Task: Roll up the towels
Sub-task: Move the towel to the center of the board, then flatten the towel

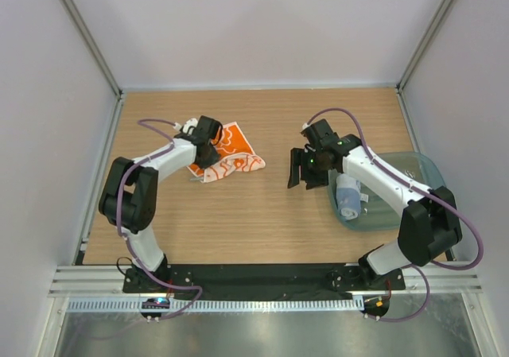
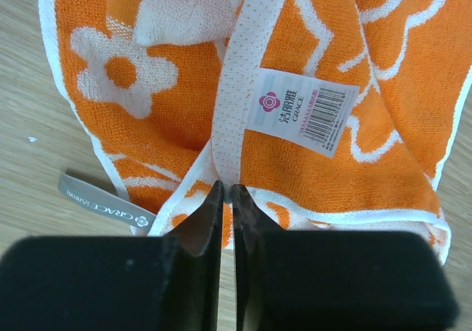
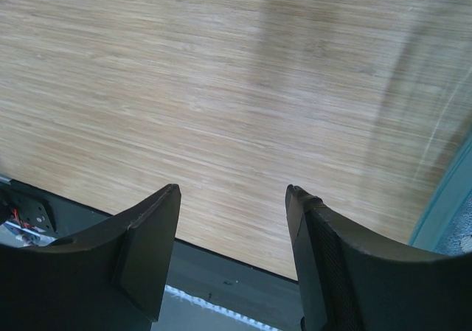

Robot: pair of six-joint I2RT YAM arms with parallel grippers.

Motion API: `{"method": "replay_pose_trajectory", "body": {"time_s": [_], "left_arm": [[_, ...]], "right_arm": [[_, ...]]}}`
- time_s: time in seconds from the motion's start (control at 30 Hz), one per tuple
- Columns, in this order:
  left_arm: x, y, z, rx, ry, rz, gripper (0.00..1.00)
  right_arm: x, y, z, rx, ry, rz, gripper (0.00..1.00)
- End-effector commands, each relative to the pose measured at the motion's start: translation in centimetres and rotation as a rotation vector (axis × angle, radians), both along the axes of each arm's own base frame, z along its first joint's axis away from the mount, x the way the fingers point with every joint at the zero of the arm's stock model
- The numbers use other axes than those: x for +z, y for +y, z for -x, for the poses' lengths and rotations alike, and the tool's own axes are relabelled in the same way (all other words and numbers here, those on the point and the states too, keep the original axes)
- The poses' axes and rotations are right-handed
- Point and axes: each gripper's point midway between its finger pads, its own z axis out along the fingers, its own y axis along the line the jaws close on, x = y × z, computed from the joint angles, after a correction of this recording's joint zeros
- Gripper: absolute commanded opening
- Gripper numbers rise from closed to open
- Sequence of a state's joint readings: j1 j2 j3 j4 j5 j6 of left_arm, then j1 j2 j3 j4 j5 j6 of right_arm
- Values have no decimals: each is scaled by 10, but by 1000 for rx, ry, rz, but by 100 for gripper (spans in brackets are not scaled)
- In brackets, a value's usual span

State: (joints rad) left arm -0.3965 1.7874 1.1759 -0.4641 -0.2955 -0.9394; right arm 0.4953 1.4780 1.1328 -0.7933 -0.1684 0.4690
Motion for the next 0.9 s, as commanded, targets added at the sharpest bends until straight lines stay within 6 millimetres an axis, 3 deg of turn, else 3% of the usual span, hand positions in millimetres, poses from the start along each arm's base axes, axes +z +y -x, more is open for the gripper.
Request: {"method": "replay_pose_trajectory", "body": {"time_s": [0.0, 0.2, 0.4, 0.5, 0.53, 0.57, 0.6, 0.63, 0.67, 0.7, 0.73, 0.77, 0.8, 0.83, 0.87], "left_arm": [[25, -3, -21, 16, -86, 21, 1], [43, -2, -21, 2, -124, 29, 0], [64, 2, -6, -9, -145, 42, 0], [68, 6, 14, -16, -137, 64, 1], [68, 7, 20, -16, -133, 68, 0], [69, 9, 25, -15, -131, 70, 0], [61, 12, 36, -19, -109, 65, 1], [70, 14, 41, -20, -129, 77, 0], [68, 15, 48, -25, -116, 78, 1], [61, 19, 57, -25, -100, 72, 0], [68, 20, 63, -28, -118, 84, 1], [66, 21, 69, -33, -109, 85, 1], [66, 23, 73, -34, -111, 89, 1], [58, 26, 82, -33, -92, 83, 1], [61, 26, 86, -38, -102, 95, 0]], "right_arm": [[4, 5, -3, 19, -17, -17, 66], [15, 13, -19, 20, -38, -25, 66], [35, 42, -60, 31, -77, -84, 66], [35, 61, -91, 35, -88, -102, 66], [49, 71, -108, 37, -128, -124, 66], [30, 78, -118, 39, -92, -108, 66], [28, 83, -128, 39, -96, -109, 66], [41, 94, -146, 45, -143, -131, 66], [24, 101, -158, 46, -127, -116, 66], [39, 113, -177, 50, -182, -140, 66], [38, 119, -186, 49, -193, -147, 66], [12, 128, -195, 51, -160, -133, 66], [11, 134, -204, 47, -171, -144, 66], [24, 144, -218, 47, -216, -182, 66], [17, 154, -222, 47, -207, -214, 66]]}}
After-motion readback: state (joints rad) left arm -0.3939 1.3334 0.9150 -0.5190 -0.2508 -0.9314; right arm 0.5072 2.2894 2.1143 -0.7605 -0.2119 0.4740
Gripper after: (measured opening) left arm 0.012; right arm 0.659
